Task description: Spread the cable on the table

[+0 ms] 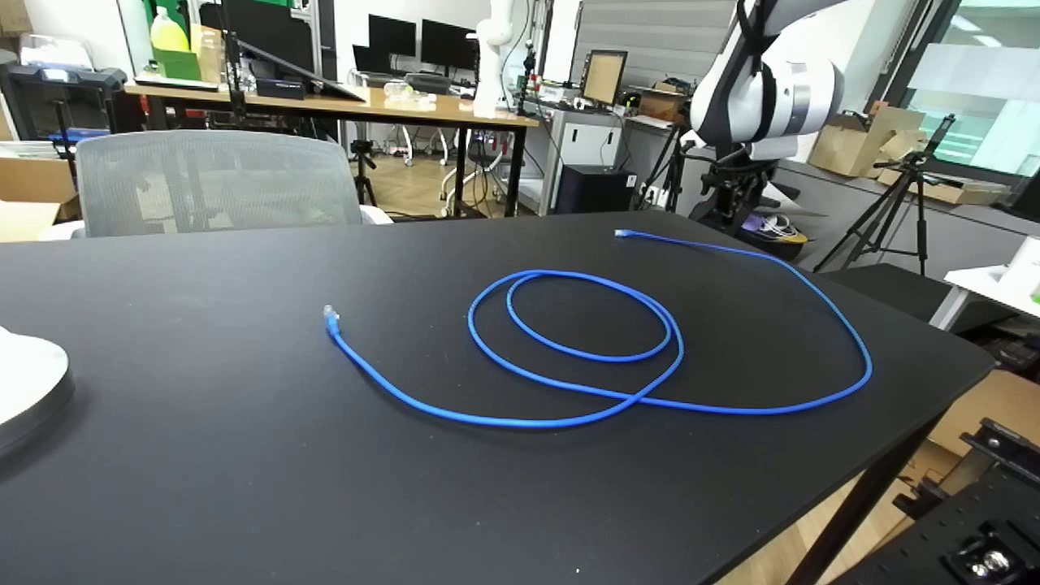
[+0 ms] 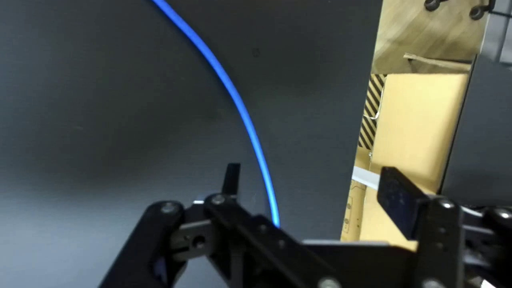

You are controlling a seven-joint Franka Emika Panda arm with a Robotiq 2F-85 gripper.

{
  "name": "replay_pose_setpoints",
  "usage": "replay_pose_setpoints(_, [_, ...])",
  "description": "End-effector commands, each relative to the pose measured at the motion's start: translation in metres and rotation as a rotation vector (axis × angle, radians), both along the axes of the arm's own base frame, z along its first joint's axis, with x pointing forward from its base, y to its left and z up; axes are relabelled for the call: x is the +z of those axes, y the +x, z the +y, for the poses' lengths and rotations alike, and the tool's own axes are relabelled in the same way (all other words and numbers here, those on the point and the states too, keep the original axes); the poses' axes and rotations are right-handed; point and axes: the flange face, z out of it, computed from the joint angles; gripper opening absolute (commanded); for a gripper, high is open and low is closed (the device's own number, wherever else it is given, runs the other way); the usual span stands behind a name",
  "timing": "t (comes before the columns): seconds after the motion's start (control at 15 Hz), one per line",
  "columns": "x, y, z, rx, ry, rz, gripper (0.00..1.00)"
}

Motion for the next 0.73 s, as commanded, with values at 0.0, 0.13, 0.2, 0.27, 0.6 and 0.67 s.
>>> replay_pose_setpoints(0.0, [0.017,0.007,0.037,0.168,-0.043,0.112,1.00])
replay_pose_setpoints(0.13, [0.019,0.011,0.061,0.279,-0.065,0.168,1.00])
replay_pose_setpoints(0.2, [0.021,0.012,0.074,0.336,-0.071,0.197,1.00])
replay_pose_setpoints(0.27, [0.023,0.012,0.085,0.394,-0.080,0.223,1.00])
replay_pose_setpoints(0.6, [0.040,0.007,0.136,0.694,-0.120,0.304,1.00])
replay_pose_setpoints(0.67, [0.043,0.005,0.144,0.752,-0.116,0.314,1.00])
